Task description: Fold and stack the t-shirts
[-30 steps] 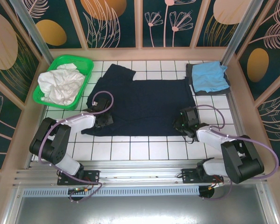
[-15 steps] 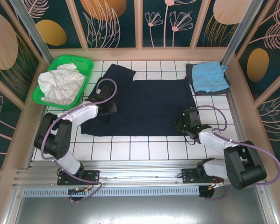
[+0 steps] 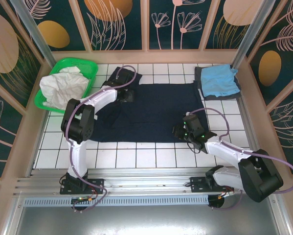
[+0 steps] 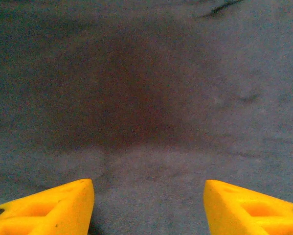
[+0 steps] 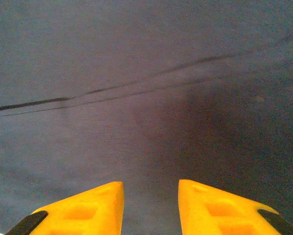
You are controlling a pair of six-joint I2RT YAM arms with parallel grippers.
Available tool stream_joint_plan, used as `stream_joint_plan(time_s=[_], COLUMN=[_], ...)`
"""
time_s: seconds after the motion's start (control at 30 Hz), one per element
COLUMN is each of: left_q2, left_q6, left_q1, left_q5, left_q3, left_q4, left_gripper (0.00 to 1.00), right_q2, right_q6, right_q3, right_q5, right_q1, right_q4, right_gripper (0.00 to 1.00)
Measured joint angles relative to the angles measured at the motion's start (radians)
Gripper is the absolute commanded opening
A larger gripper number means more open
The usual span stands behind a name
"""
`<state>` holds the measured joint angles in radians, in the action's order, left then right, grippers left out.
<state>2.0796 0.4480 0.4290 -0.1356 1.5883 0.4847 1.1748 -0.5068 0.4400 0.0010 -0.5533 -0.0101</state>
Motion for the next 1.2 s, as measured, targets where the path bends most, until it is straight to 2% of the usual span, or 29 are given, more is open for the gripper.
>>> stream_joint_plan(time_s=[0.13, 0.23, 0.33, 0.4, 0.47, 0.63, 0.73, 0.8, 0.9, 1.03, 1.2], left_q2=[-0.073, -0.219, -0.336, -0.356, -0.33, -0.248, -0.226, -0.215, -0.2, -0.199, -0.199], left_q6=[-0.007, -0.005, -0.003, -0.012, -0.021, -0.037, -0.053, -0.065, -0.085, -0.087, -0.089], left_q1=[-0.03, -0.085, -0.13, -0.137, -0.135, -0.157, -0.171, -0.173, -0.173, -0.176, -0.183], left_q5=[0.001, -0.006, -0.024, -0.041, -0.06, -0.045, -0.028, -0.023, -0.02, -0.013, -0.002], left_q3=[-0.073, -0.238, -0.364, -0.403, -0.414, -0.427, -0.426, -0.417, -0.397, -0.389, -0.379], left_q4=[-0.014, -0.029, -0.045, -0.048, -0.055, -0.077, -0.091, -0.091, -0.092, -0.093, -0.092], left_gripper=[0.74, 0.78, 0.76, 0.65, 0.59, 0.57, 0.44, 0.27, 0.13, 0.01, 0.0], right_q2=[0.031, 0.169, 0.346, 0.468, 0.568, 0.79, 0.898, 0.947, 0.987, 1.019, 1.025], right_q6=[0.09, 0.167, 0.245, 0.299, 0.344, 0.431, 0.465, 0.484, 0.505, 0.529, 0.555], right_q3=[0.023, 0.135, 0.311, 0.441, 0.542, 0.743, 0.836, 0.875, 0.912, 0.949, 0.957], right_q5=[-0.032, -0.061, -0.092, -0.125, -0.157, -0.213, -0.23, -0.238, -0.243, -0.26, -0.264], right_q1=[-0.11, -0.177, -0.232, -0.266, -0.293, -0.328, -0.329, -0.329, -0.329, -0.329, -0.329], right_q4=[-0.137, -0.219, -0.263, -0.293, -0.313, -0.33, -0.314, -0.299, -0.269, -0.251, -0.226], right_gripper=[0.44, 0.47, 0.49, 0.54, 0.56, 0.58, 0.59, 0.58, 0.57, 0.49, 0.18])
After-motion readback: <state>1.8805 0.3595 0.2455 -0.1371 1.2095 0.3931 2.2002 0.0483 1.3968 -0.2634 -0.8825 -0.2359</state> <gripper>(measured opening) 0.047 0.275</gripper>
